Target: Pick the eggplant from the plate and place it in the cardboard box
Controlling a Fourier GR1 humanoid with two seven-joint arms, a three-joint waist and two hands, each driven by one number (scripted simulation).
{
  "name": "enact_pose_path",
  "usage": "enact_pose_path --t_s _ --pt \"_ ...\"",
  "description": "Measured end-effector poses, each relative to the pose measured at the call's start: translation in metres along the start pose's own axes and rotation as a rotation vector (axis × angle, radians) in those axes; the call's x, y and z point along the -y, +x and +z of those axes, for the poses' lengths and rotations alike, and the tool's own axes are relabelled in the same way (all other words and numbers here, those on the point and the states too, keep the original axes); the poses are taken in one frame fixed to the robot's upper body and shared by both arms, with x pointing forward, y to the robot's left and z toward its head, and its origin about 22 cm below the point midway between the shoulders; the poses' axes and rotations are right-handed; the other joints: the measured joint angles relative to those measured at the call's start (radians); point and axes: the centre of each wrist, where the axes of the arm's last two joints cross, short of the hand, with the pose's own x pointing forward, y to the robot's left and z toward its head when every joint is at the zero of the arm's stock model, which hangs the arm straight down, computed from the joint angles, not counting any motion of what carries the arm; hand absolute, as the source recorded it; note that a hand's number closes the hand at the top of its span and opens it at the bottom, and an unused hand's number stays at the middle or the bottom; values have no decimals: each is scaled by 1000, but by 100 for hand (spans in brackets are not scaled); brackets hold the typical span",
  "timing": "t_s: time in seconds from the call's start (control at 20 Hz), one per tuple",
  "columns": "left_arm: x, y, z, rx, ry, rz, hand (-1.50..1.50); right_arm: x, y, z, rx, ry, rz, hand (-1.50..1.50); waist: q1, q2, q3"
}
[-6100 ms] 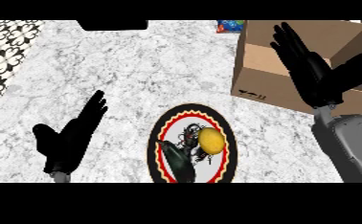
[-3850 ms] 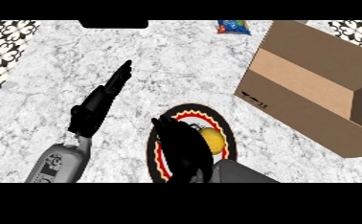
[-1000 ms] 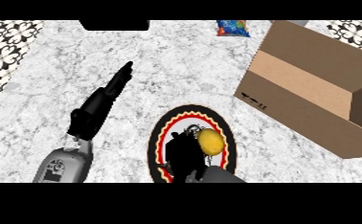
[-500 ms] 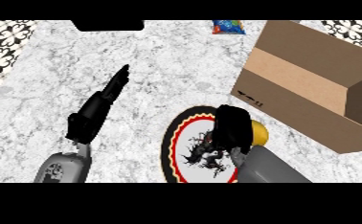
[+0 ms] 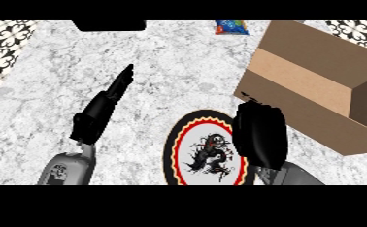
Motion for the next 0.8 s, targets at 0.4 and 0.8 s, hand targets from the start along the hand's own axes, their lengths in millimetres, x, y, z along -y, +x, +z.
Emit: enact_pose_path --t_s 0.4,0.8 --pt "-7 0 3 -1 -5 -6 0 83 9 43 76 -191 -147 150 6 0 0" --pt "-6 -2 -2 2 -11 -5 0 127 2 47 -5 -326 -235 150 11 4 -1"
